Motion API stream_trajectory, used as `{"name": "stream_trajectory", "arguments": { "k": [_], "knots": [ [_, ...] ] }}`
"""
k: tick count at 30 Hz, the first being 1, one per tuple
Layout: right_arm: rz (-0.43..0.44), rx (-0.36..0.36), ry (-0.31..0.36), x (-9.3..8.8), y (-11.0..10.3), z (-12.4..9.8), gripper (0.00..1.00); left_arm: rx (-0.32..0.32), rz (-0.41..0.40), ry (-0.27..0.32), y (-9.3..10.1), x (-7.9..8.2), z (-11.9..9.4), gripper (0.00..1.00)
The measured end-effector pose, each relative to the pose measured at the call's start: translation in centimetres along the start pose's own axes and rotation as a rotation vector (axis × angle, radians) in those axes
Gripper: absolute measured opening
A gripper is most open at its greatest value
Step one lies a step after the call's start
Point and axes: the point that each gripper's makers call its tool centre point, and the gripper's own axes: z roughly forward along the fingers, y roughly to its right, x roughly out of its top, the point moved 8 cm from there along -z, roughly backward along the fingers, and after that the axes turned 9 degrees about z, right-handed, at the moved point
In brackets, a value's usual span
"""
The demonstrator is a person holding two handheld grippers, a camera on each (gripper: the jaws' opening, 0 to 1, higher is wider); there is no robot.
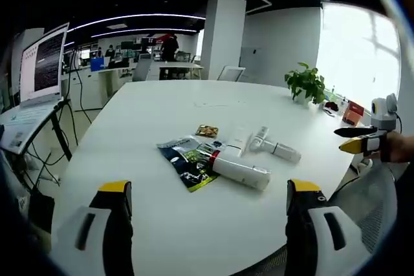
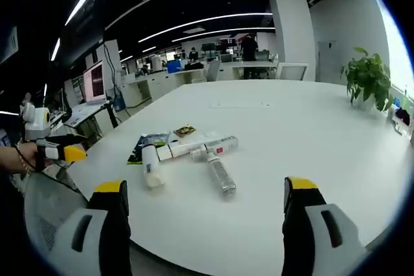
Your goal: Arrange the skincare products in the storage area until every visible bottle or jar stands upright without overlapping.
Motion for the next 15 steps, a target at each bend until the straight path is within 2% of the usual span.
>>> {"name": "stream_trajectory", "arguments": {
  "k": [15],
  "knots": [
    [-0.001, -0.001, -0.018, -0.16, 0.03, 0.08, 0.98, 0.002, 0.005, -0.003, 0.13, 0.10, -0.04, 0.91]
  ]
}}
